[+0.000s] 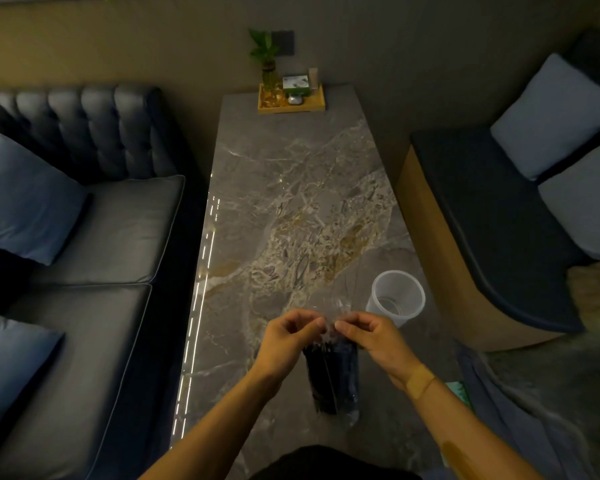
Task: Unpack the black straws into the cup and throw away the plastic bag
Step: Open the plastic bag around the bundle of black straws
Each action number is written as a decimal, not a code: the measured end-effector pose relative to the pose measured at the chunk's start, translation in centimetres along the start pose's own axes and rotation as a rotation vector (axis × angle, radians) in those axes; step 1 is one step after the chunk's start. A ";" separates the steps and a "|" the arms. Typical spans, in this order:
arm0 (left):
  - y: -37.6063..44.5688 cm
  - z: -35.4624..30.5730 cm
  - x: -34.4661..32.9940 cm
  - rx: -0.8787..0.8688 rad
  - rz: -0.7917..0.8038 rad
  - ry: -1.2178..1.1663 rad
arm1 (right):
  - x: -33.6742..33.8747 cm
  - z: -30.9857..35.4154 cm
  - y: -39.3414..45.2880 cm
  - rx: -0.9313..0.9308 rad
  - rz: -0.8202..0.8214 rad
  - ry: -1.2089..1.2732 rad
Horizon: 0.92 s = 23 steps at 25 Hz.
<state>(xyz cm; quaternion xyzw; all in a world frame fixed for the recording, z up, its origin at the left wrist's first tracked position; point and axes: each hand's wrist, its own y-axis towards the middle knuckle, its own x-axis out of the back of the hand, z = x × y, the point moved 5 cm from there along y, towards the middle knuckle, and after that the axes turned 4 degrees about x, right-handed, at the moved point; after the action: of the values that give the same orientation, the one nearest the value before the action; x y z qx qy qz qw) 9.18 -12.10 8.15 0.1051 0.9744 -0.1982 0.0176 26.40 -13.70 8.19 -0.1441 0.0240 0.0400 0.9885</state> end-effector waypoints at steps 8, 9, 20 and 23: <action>-1.0 -1.2 0.8 -0.178 -0.093 0.126 | -1.6 2.2 -2.0 0.311 -0.306 -0.389; -1.1 -1.3 0.6 -0.192 -0.091 0.135 | -2.2 2.3 -2.1 0.329 -0.245 -0.424; -1.7 -1.9 -0.4 -0.208 -0.148 0.113 | -4.1 3.6 -4.7 0.650 -0.595 -0.817; -1.8 -2.0 -0.4 -0.187 -0.159 0.086 | -4.2 3.2 -4.1 0.510 -0.552 -0.720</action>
<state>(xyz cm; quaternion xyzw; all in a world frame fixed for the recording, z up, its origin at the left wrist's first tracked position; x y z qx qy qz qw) 9.26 -12.99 10.69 0.0336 0.9937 -0.1028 -0.0300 22.73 -16.97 12.69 0.1233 -0.3475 -0.1824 0.9115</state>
